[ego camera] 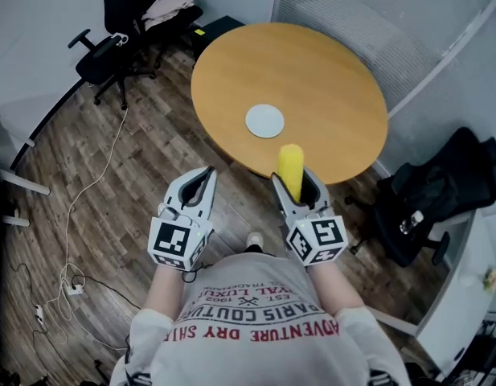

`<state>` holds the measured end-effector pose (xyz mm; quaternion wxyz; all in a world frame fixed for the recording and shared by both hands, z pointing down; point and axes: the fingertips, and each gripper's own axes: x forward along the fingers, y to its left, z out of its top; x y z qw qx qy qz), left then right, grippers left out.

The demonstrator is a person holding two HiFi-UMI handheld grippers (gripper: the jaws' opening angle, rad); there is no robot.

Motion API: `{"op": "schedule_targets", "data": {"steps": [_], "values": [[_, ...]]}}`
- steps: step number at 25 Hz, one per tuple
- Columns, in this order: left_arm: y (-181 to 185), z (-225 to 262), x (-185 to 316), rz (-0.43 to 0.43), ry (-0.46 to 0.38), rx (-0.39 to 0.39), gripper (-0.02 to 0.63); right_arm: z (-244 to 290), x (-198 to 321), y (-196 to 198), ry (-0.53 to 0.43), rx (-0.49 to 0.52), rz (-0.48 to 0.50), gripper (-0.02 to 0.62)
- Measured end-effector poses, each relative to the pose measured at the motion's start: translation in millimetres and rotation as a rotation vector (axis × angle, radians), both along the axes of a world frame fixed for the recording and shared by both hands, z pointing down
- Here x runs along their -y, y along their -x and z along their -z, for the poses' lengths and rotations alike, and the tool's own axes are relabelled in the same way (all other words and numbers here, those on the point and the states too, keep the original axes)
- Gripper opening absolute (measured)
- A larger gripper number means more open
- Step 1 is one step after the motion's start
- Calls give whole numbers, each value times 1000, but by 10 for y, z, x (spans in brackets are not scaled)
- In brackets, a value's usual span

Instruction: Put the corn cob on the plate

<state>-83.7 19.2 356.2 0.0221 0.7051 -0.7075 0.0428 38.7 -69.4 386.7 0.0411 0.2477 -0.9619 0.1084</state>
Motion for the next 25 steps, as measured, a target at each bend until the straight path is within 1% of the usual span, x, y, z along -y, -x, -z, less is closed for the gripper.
{"op": "schedule_targets", "data": {"steps": [4,7,12,16,19,22,25], "values": [[-4,0,547,-4,-8,15,32,-17,547,34,-7,-2,11,267],[7,-23,868,-12,-10,15,32,-75,849,49,3,-6,4,267],[89,-105,1238,-35,6,8,32,-128,1180,100,17,-18,-16,267],[160,-204,1460,-64,24,-1,32,-181,1337,111,29,-27,-50,267],[233,-254,1640,-99,31,5,32,-237,1476,174,37,-32,-81,267],[283,-294,1905,-152,38,20,32,-281,1694,235,45,-39,-125,267],[426,-267,2191,-208,37,36,32,-267,1882,353,44,-38,-172,267]]}}
